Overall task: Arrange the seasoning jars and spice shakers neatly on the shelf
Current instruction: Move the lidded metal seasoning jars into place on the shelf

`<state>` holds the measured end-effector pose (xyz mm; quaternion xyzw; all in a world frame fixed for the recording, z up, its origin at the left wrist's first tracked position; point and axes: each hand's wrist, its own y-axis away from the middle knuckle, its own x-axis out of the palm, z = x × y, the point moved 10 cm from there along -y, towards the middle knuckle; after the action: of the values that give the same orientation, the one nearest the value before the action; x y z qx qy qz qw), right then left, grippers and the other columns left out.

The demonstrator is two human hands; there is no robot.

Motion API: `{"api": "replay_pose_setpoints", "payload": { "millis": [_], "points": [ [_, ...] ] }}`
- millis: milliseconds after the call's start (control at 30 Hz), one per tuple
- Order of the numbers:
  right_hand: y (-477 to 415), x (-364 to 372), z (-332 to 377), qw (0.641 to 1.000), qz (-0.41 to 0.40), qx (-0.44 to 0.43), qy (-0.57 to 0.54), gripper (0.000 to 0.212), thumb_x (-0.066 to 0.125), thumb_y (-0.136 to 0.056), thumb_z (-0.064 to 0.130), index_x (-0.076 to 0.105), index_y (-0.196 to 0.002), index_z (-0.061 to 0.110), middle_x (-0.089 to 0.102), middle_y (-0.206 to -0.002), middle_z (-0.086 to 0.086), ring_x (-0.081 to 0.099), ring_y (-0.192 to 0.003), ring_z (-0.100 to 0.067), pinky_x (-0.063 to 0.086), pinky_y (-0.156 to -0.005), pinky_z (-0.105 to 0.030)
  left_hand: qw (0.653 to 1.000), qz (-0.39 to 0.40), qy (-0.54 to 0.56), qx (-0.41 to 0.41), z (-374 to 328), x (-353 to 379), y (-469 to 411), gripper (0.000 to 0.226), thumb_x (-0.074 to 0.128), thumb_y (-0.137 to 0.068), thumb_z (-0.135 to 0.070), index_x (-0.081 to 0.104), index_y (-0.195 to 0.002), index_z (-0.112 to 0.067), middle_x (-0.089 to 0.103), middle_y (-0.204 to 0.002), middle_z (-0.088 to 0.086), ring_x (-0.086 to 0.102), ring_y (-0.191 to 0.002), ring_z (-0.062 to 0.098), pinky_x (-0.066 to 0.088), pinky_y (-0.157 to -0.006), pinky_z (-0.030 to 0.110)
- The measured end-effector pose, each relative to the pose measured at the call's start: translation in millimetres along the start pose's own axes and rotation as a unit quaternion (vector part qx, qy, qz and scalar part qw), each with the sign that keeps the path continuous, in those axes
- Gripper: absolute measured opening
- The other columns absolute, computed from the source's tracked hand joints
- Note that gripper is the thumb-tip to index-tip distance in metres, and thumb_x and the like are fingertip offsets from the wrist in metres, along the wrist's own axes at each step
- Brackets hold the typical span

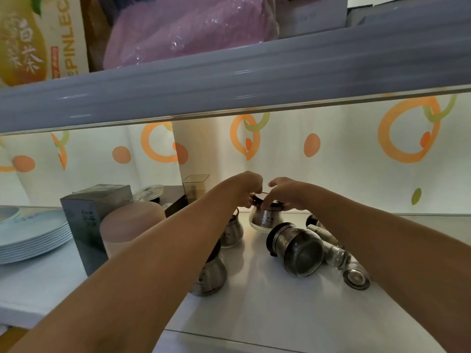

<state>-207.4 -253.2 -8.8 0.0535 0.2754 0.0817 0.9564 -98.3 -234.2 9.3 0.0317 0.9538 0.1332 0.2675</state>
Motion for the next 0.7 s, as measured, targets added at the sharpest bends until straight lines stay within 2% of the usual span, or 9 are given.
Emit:
{"api": "replay_pose_setpoints", "payload": {
  "millis": [100, 167, 267, 333, 400, 467, 533, 600, 700],
  "points": [
    [0.9, 5.2, -0.3, 1.000, -0.004, -0.011, 0.026, 0.086, 0.079, -0.071, 0.002, 0.037, -0.145, 0.011, 0.047, -0.129, -0.008, 0.048, -0.115, -0.028, 0.051, -0.093, -0.038, 1.000, 0.007, -0.016, 0.006, 5.7, -1.5, 10.8, 0.013, 0.036, -0.096, -0.002, 0.048, -0.094, 0.002, 0.056, -0.093, 0.017, 0.052, -0.075, 0.027, 0.041, -0.081, 0.027],
    [1.8, 8.7, -2.0, 0.999, -0.007, -0.013, 0.050, 0.088, 0.080, -0.070, 0.004, 0.036, -0.146, 0.013, 0.047, -0.130, -0.009, 0.050, -0.116, -0.029, 0.051, -0.095, -0.038, 0.999, 0.017, -0.031, -0.007, 14.3, -0.7, 4.0, 0.019, 0.036, -0.096, -0.001, 0.051, -0.086, 0.005, 0.060, -0.095, 0.015, 0.057, -0.091, 0.025, 0.043, -0.098, 0.026],
    [1.9, 13.1, -2.9, 0.995, -0.008, -0.015, 0.097, 0.091, 0.082, -0.068, 0.008, 0.035, -0.146, 0.016, 0.047, -0.132, -0.007, 0.049, -0.117, -0.028, 0.050, -0.100, -0.042, 0.999, 0.015, -0.039, -0.015, 20.9, -4.0, -5.7, 0.035, 0.037, -0.099, -0.008, 0.044, -0.128, 0.010, 0.049, -0.139, 0.020, 0.047, -0.131, 0.025, 0.030, -0.115, 0.033],
    [1.4, 15.2, -2.4, 0.992, 0.003, -0.009, 0.126, 0.092, 0.083, -0.070, 0.013, 0.033, -0.147, 0.016, 0.045, -0.135, -0.007, 0.048, -0.117, -0.027, 0.048, -0.101, -0.041, 1.000, 0.016, -0.006, -0.024, 21.5, -3.2, -9.7, 0.053, 0.039, -0.098, -0.011, 0.025, -0.145, 0.008, 0.037, -0.148, 0.026, 0.040, -0.136, 0.032, 0.034, -0.111, 0.037],
    [2.3, 16.8, 0.5, 0.990, 0.017, 0.000, 0.143, 0.091, 0.083, -0.074, 0.021, 0.029, -0.148, 0.016, 0.043, -0.142, -0.009, 0.045, -0.122, -0.029, 0.044, -0.104, -0.044, 0.999, 0.028, 0.013, -0.009, 16.8, -0.7, -8.8, 0.045, 0.042, -0.096, -0.013, 0.036, -0.139, 0.001, 0.054, -0.116, 0.026, 0.059, -0.101, 0.031, 0.048, -0.087, 0.031],
    [1.6, 13.1, 7.8, 0.989, 0.003, -0.004, 0.146, 0.091, 0.082, -0.076, 0.031, 0.029, -0.148, 0.014, 0.042, -0.145, -0.011, 0.044, -0.128, -0.032, 0.041, -0.106, -0.048, 0.999, 0.011, 0.029, 0.013, 10.0, -5.9, -8.8, 0.019, 0.042, -0.093, -0.011, 0.046, -0.111, -0.004, 0.038, -0.072, 0.010, 0.037, -0.058, 0.018, 0.032, -0.057, 0.025],
    [-0.5, 8.4, 16.7, 0.987, -0.028, -0.019, 0.158, 0.087, 0.081, -0.077, 0.034, 0.033, -0.145, 0.011, 0.045, -0.142, -0.013, 0.048, -0.125, -0.033, 0.044, -0.103, -0.048, 0.999, -0.004, 0.032, 0.021, 8.1, -10.8, -9.1, 0.012, 0.041, -0.095, -0.014, 0.044, -0.097, -0.003, 0.034, -0.071, 0.008, 0.038, -0.065, 0.017, 0.033, -0.061, 0.026],
    [-1.9, 10.9, 22.2, 0.977, -0.043, -0.026, 0.209, 0.084, 0.082, -0.076, 0.035, 0.037, -0.142, 0.010, 0.051, -0.136, -0.012, 0.054, -0.116, -0.031, 0.050, -0.097, -0.043, 0.999, 0.009, 0.028, 0.024, 8.1, -7.5, -13.4, 0.024, 0.042, -0.097, -0.022, 0.044, -0.101, 0.001, 0.044, -0.085, 0.014, 0.047, -0.083, 0.021, 0.041, -0.074, 0.028],
    [-2.4, 16.5, 29.3, 0.957, -0.065, -0.045, 0.279, 0.076, 0.084, -0.073, 0.033, 0.048, -0.136, 0.009, 0.060, -0.125, -0.010, 0.056, -0.102, -0.025, 0.051, -0.082, -0.034, 0.999, 0.022, 0.027, 0.023, 9.5, -2.7, -5.1, 0.023, 0.040, -0.097, -0.024, 0.047, -0.097, -0.002, 0.041, -0.078, 0.010, 0.036, -0.061, 0.016, 0.036, -0.061, 0.024]
  ]
}}
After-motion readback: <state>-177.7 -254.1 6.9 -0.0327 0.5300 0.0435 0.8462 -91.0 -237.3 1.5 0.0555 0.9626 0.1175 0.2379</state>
